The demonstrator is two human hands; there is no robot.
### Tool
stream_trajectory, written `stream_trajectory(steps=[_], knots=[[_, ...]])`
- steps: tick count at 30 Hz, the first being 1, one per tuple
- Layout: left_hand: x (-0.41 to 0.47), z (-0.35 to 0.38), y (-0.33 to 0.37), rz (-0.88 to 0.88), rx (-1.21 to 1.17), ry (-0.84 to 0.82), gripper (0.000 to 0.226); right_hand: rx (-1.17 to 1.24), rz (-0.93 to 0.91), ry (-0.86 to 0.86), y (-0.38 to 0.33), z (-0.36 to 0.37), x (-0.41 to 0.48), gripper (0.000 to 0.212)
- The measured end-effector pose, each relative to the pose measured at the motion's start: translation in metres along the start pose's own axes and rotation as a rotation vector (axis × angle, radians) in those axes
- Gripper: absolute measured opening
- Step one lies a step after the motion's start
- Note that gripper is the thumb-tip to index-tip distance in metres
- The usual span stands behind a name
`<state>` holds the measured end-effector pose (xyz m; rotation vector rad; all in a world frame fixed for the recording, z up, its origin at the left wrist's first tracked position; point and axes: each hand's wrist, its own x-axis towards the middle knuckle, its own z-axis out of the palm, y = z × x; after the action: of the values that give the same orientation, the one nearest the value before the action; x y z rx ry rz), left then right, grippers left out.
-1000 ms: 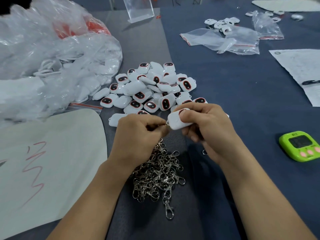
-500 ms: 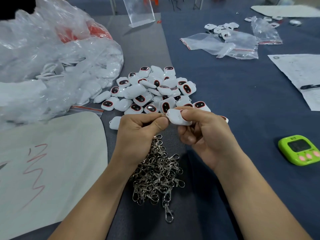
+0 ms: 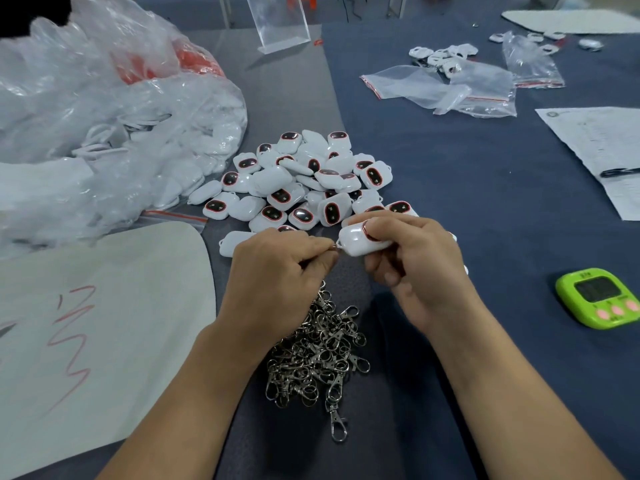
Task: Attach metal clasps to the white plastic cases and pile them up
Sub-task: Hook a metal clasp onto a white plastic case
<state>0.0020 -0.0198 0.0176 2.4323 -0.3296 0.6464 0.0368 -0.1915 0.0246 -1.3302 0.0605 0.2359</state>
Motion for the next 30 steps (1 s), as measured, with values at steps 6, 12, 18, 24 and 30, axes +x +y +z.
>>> stream_trajectory(steps=[6, 12, 18, 24, 30], knots=[[-0.003, -0.001, -0.004, 0.041, 0.081, -0.108, 0.014, -0.126, -0.08, -0.065, 0.003, 0.005, -0.001, 0.023], [0.001, 0.008, -0.01, -0.396, -0.517, -0.077, 0.011, 0.014, 0.013, -0.063, 0.003, -0.002, 0.003, 0.022], [0.007, 0.007, -0.007, -0.517, -0.917, -0.05, 0.016, 0.237, 0.171, -0.174, 0.007, 0.001, 0.005, 0.023], [0.008, 0.008, -0.003, -0.473, -0.793, 0.022, 0.031, 0.176, 0.089, -0.129, 0.008, 0.001, 0.005, 0.025], [0.001, 0.006, -0.009, -0.229, -0.233, -0.07, 0.012, -0.347, -0.258, 0.007, 0.015, 0.001, 0.004, 0.021]])
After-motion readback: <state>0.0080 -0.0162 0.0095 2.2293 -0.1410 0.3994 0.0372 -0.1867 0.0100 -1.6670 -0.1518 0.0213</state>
